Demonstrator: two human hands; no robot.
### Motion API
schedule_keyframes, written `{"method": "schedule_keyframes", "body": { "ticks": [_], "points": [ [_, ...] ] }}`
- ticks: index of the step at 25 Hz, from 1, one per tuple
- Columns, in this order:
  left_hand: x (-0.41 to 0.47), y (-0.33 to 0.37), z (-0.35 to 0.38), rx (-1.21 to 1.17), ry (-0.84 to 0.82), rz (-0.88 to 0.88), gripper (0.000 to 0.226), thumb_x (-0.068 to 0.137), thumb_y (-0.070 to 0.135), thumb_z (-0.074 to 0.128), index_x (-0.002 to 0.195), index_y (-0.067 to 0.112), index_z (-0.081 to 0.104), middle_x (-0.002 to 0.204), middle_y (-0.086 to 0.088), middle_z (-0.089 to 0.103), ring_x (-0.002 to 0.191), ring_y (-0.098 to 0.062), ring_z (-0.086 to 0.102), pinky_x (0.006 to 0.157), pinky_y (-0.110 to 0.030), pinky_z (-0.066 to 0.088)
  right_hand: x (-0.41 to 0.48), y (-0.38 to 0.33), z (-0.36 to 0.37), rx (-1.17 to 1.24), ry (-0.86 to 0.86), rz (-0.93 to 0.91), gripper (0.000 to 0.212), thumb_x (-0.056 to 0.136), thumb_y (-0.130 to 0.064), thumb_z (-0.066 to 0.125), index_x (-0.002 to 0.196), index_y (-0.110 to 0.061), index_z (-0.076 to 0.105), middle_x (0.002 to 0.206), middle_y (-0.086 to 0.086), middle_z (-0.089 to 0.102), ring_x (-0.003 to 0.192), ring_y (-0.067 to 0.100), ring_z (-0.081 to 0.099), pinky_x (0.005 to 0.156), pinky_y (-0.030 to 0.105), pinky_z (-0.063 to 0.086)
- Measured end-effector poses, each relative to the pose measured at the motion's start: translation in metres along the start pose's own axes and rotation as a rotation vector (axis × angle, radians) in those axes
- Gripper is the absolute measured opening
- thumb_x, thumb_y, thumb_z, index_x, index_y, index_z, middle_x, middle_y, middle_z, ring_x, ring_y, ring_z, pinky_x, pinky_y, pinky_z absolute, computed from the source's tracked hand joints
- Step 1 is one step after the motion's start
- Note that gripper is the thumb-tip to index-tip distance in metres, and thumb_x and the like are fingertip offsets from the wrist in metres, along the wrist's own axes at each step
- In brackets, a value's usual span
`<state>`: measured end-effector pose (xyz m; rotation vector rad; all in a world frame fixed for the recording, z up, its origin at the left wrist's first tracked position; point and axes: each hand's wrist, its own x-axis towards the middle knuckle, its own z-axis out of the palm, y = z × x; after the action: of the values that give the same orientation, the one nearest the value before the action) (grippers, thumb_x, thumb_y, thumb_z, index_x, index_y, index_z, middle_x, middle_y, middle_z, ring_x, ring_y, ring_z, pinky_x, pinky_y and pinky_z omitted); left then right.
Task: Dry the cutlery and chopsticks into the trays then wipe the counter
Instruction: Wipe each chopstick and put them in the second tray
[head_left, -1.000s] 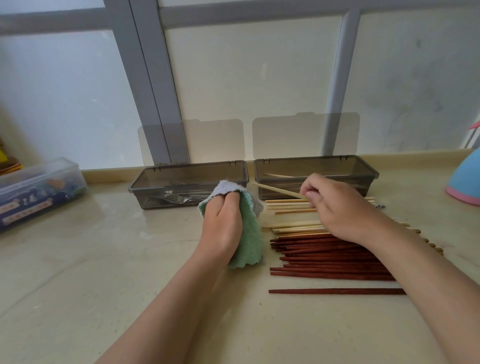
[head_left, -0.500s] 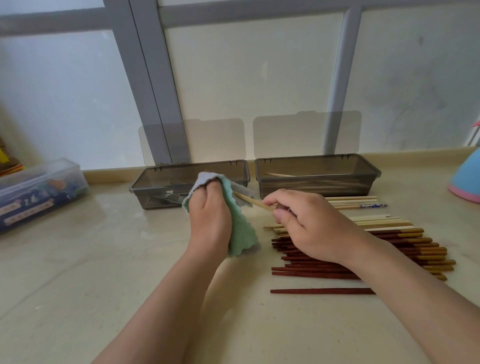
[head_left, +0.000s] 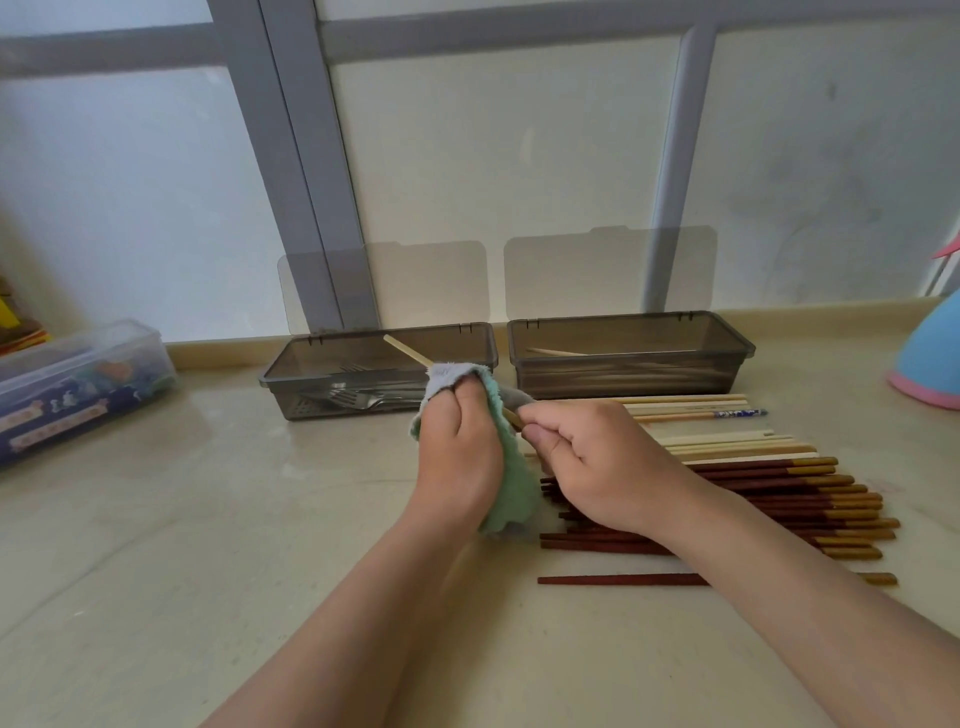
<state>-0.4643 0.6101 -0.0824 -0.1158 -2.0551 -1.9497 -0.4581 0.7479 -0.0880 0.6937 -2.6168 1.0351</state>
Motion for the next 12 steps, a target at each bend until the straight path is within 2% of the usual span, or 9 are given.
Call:
{"method": "schedule_keyframes", "body": {
  "ticks": [3,5,7,8,10,12],
  "points": [
    [0.012,0.000,-0.007,-0.017,0.113,-0.046,0.048,0.107,0.021,0.032,0.070,0.014,0.062,0.054,0.008,0.056,0.047,-0.002,0.049,0.044,-0.014,0.040,0.000,0.004,-0.013,-0.037,-0.085,0.071,0.030,0.105,-0.024,0.046,0.085,-0.017,0.067,0.066,0.006,0.062,0.060,0.019,0.055,0.061,0.041,0.047],
    [0.021,-0.002,-0.014,-0.055,0.183,-0.076,0.050,0.107,0.021,0.030,0.079,0.007,0.069,0.056,0.005,0.060,0.045,-0.003,0.050,0.044,-0.016,0.042,-0.001,0.006,-0.020,-0.070,-0.127,0.117,0.029,0.105,-0.027,0.047,0.086,-0.025,0.069,0.066,0.006,0.063,0.057,0.018,0.055,0.060,0.041,0.047],
    [0.018,-0.002,-0.012,-0.028,0.143,-0.052,0.049,0.107,0.022,0.030,0.081,0.008,0.068,0.067,-0.004,0.061,0.050,-0.005,0.050,0.049,-0.019,0.044,-0.001,0.004,-0.018,-0.055,-0.138,0.118,0.030,0.105,-0.024,0.048,0.083,-0.032,0.066,0.062,-0.001,0.059,0.055,0.009,0.050,0.058,0.033,0.042],
    [0.011,-0.003,-0.009,0.013,0.090,-0.021,0.046,0.108,0.020,0.030,0.076,0.012,0.063,0.069,-0.003,0.058,0.053,-0.003,0.050,0.054,-0.019,0.044,-0.002,0.000,-0.014,-0.031,-0.132,0.102,0.032,0.104,-0.021,0.049,0.077,-0.033,0.062,0.062,-0.005,0.057,0.057,0.007,0.050,0.058,0.029,0.041],
    [-0.001,-0.004,0.000,0.095,-0.027,0.043,0.044,0.108,0.016,0.032,0.068,0.018,0.051,0.064,0.006,0.051,0.052,0.003,0.047,0.056,-0.015,0.040,-0.002,-0.005,-0.005,0.003,-0.096,0.081,0.033,0.103,-0.017,0.050,0.071,-0.024,0.057,0.064,-0.006,0.056,0.061,0.010,0.052,0.059,0.028,0.042],
    [-0.002,-0.007,0.003,0.123,-0.093,0.068,0.044,0.107,0.015,0.034,0.064,0.017,0.047,0.058,0.010,0.047,0.052,0.001,0.043,0.057,-0.017,0.039,-0.002,-0.006,-0.005,0.007,-0.050,0.084,0.030,0.103,-0.017,0.051,0.074,-0.013,0.058,0.066,0.001,0.059,0.061,0.014,0.054,0.061,0.034,0.045]
  ]
}}
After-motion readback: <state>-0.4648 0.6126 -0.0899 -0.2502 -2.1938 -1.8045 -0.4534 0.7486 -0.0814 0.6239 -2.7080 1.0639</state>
